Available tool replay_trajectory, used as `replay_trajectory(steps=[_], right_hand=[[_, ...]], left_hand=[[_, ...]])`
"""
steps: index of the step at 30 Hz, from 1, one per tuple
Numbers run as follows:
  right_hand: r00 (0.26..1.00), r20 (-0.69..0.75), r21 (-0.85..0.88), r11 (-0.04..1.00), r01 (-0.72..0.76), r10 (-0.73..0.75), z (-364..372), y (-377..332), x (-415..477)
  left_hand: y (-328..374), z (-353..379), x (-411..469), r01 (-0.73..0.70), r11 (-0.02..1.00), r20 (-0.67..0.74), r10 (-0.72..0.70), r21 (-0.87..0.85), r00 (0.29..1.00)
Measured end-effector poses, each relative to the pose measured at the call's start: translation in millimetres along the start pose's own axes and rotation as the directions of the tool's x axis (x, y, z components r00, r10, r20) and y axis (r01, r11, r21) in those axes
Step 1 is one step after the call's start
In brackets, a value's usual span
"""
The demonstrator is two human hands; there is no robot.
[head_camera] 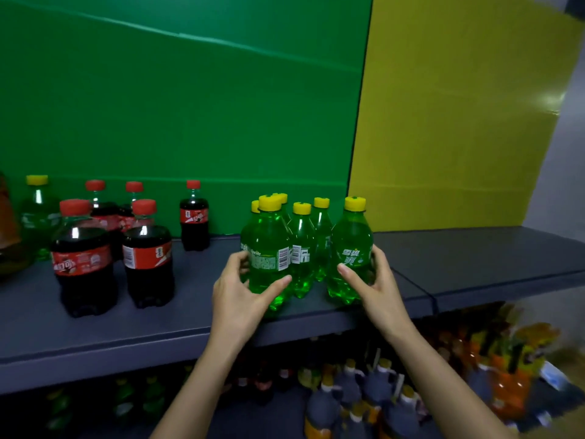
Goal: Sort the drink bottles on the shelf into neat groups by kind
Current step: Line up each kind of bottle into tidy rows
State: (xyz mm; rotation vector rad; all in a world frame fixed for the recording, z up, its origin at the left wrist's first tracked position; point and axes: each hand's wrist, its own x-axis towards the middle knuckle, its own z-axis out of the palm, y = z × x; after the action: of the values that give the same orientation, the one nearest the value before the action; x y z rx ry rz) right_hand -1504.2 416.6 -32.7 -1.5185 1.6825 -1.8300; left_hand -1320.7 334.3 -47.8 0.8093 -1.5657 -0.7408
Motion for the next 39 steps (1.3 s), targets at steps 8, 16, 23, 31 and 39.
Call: replay_trajectory(steps=[8,16,23,31,39], right_hand=[[0.997,0.073,0.075,0.997,0.026,-0.031,12.1,40.1,24.7],[0.993,0.085,0.015,0.996,0.082,-0.083,19.3,55.7,38.2],[0.997,0.074,-0.056,0.998,0.025,-0.021,24.4,61.0,46.3],[0.999,0.054,-0.188,0.982,0.012,-0.002,29.1,60.7,50.6],[0.988,-0.117,-0.238,0.969,0.069,-0.099,18.9,24.1,19.3]], left_hand=[[-12.4,18.7,-4.0,-0.017,0.982,-0.021,0.022,0.186,1.0],[-18.1,23.1,0.1,-0.015,0.938,-0.065,0.04,0.347,0.997],[-22.8,22.5,14.1,0.023,0.905,-0.095,0.019,0.424,0.995],[-23.3,20.0,23.3,0.064,0.867,-0.071,-0.033,0.494,0.997],[-3.6,-31.4,-1.1,-0.087,0.827,-0.015,0.115,0.556,0.993]])
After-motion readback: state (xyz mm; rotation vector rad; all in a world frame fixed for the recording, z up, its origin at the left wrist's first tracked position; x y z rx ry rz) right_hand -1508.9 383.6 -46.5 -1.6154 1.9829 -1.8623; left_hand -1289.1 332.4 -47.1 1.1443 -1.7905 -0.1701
